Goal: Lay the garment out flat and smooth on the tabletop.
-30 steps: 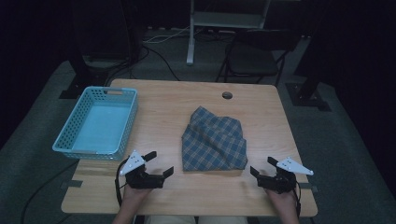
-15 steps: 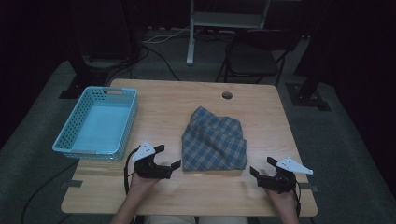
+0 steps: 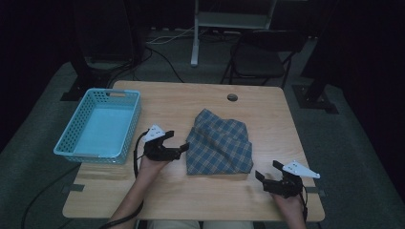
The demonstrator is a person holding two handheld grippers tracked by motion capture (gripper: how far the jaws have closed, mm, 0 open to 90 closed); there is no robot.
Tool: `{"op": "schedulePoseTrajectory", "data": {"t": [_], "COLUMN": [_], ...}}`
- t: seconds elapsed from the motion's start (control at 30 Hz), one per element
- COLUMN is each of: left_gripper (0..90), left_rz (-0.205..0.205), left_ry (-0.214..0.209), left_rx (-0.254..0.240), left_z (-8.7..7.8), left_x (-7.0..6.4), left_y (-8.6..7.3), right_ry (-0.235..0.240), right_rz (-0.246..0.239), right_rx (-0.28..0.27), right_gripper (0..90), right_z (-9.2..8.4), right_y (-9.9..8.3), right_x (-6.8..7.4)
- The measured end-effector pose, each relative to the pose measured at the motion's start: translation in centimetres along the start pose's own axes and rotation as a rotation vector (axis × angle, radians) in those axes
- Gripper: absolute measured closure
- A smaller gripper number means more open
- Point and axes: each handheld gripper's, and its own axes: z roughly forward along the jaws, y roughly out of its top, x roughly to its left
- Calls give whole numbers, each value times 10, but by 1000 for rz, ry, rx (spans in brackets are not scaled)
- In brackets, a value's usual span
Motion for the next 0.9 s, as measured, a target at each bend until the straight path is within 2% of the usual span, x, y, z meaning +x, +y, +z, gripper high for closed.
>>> {"op": "schedulePoseTrajectory", "data": {"t": [0.2, 0.3, 0.37, 0.4, 0.43, 0.47, 0.5, 0.6, 0.63, 0.7, 0.8, 0.9], "left_gripper": [160, 161, 161, 161, 162, 219, 219, 248, 263, 278, 459, 567], "left_rz": [15, 4, -14, -39, -39, -53, -63, -70, -70, -80, -69, -66], "left_ry": [-9, -18, -26, -37, -37, -49, -64, -83, -74, -83, -104, -121], "left_rx": [82, 123, 126, 128, 128, 127, 125, 137, 143, 148, 111, 102], "left_z": [25, 40, 47, 52, 52, 56, 59, 66, 68, 71, 69, 68], "left_x": [4, 8, 12, 15, 15, 18, 21, 24, 25, 27, 27, 25], "left_y": [4, 5, 6, 6, 6, 6, 5, 6, 6, 6, 7, 8], "right_ry": [6, 10, 11, 13, 13, 15, 15, 18, 19, 20, 23, 24], "right_rz": [-2, -1, -1, -2, -2, -2, -2, -3, -3, -4, -7, -6], "right_rx": [2, 2, 2, 2, 2, 1, 1, 1, 0, 1, -1, 0], "right_gripper": [115, 115, 115, 115, 115, 115, 115, 115, 115, 115, 115, 115], "right_z": [0, 0, 0, 0, 0, 0, 0, 0, 0, 0, 0, 0], "right_y": [0, 0, 0, 0, 0, 0, 0, 0, 0, 0, 0, 0], "right_x": [0, 0, 0, 0, 0, 0, 0, 0, 0, 0, 0, 0]}}
